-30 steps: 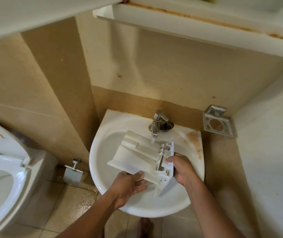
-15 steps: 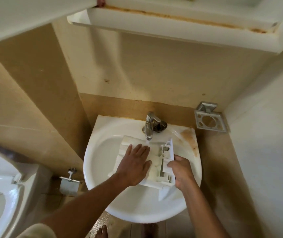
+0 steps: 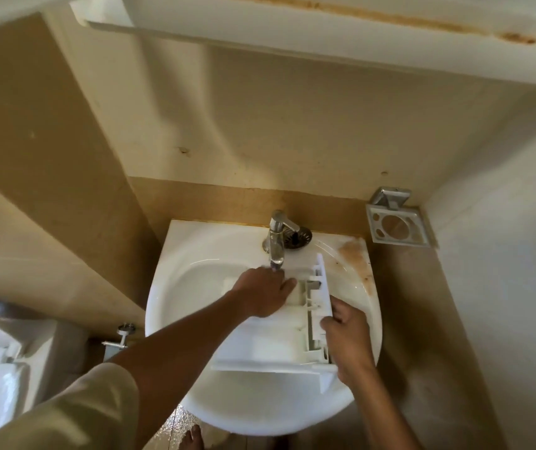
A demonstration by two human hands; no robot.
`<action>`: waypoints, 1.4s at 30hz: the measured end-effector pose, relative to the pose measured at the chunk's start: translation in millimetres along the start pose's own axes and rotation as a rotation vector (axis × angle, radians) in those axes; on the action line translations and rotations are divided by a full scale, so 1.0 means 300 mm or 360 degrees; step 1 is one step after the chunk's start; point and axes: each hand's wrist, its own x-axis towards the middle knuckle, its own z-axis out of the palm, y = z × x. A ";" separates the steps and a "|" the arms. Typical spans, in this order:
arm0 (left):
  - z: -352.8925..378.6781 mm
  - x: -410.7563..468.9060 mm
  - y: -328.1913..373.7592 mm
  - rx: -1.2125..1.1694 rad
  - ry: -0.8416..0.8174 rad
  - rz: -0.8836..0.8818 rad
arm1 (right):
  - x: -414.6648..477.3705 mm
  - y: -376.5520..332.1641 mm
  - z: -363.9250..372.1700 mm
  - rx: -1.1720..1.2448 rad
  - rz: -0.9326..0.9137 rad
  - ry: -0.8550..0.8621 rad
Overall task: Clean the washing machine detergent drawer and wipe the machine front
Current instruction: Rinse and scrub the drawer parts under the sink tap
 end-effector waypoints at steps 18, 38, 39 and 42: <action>-0.014 -0.034 0.009 0.0010 0.0126 -0.0235 | 0.143 0.000 -0.088 0.0198 0.0118 -0.0228; -0.171 -0.290 0.003 -0.2416 -0.0672 -0.1190 | 0.484 -0.009 -0.166 -0.0669 -0.0044 -0.1019; -0.163 -0.298 0.020 -0.2461 -0.0595 -0.1208 | 0.485 -0.013 -0.142 -0.0724 -0.0117 -0.0973; -0.138 -0.316 0.051 -0.2610 -0.0357 -0.1234 | 0.473 -0.021 -0.048 -0.0809 -0.0313 -0.0776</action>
